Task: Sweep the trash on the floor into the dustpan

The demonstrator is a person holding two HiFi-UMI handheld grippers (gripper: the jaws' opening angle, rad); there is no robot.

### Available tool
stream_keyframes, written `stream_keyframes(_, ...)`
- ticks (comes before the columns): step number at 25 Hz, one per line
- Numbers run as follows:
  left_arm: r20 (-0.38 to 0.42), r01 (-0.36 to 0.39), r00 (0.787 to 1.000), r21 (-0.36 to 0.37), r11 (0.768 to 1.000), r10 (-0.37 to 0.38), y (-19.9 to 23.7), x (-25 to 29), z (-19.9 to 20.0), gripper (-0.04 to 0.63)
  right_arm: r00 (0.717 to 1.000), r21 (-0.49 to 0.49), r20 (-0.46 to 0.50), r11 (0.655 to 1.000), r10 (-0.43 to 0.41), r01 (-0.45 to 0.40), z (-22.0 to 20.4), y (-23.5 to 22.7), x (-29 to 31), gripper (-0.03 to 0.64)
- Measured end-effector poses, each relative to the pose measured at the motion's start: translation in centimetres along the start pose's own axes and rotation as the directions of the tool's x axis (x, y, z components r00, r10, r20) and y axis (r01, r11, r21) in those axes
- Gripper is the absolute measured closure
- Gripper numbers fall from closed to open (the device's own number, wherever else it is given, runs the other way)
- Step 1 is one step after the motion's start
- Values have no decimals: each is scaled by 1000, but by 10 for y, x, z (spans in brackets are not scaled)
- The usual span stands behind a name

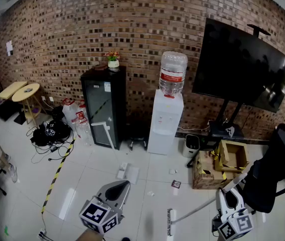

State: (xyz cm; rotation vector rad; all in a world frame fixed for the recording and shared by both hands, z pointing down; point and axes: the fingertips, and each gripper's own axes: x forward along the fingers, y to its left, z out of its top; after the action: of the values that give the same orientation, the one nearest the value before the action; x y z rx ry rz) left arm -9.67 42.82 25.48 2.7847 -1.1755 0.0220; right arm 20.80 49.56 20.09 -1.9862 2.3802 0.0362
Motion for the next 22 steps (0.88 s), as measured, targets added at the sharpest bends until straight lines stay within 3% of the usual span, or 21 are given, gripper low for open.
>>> stream_keyframes(11,-3,11,1000,-35,999,-11,89,-23,2,589,999,-36,28,999,-36,37,4,37,72,480)
stream_keyframes(22,-41,-11,999,-29,1000,10,136,45,-4,589,997,-28,45,998,58,-57,-14,27,156,480)
